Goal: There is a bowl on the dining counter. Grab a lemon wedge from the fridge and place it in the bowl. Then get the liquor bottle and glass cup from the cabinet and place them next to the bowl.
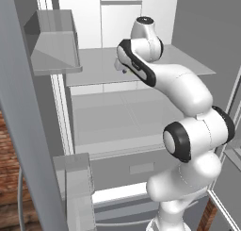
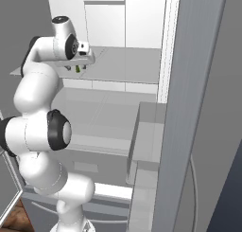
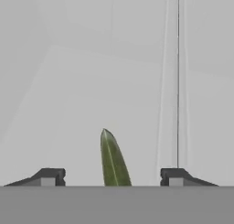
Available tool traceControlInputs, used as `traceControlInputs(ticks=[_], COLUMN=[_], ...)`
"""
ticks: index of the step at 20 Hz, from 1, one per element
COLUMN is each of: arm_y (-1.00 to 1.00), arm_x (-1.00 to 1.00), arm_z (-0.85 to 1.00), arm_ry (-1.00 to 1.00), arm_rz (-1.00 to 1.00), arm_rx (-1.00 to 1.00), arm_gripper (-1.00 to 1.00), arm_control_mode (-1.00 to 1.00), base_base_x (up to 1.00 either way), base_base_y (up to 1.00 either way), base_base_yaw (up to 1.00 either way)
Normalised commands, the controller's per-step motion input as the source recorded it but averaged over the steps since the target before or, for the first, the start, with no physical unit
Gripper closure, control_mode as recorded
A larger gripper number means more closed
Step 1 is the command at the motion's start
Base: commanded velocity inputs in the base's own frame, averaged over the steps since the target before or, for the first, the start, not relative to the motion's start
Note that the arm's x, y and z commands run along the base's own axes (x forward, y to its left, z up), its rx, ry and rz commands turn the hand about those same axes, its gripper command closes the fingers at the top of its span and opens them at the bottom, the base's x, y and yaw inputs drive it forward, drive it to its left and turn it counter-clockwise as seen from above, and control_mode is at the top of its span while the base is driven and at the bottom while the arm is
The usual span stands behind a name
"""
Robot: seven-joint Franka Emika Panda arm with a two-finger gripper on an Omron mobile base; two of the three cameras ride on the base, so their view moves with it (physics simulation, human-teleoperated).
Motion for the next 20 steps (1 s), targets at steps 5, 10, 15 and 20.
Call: traceControlInputs(ticks=[5,10,15,20], arm_y=[0.00,0.05,0.26,0.22], arm_x=[0.00,-0.12,-0.22,-0.30], arm_z=[-0.26,-0.27,-0.24,0.01], arm_ry=[0.00,0.00,0.00,-0.08], arm_rz=[0.00,0.00,0.00,0.00], arm_rx=[-0.01,-0.01,-0.03,-0.01], arm_gripper=[1.00,1.00,1.00,1.00], arm_control_mode=[-1.00,-1.00,-1.00,-1.00], base_base_x=[0.00,0.00,0.00,0.00], base_base_y=[0.00,0.00,0.00,0.00], base_base_yaw=[0.00,0.00,0.00,0.00])
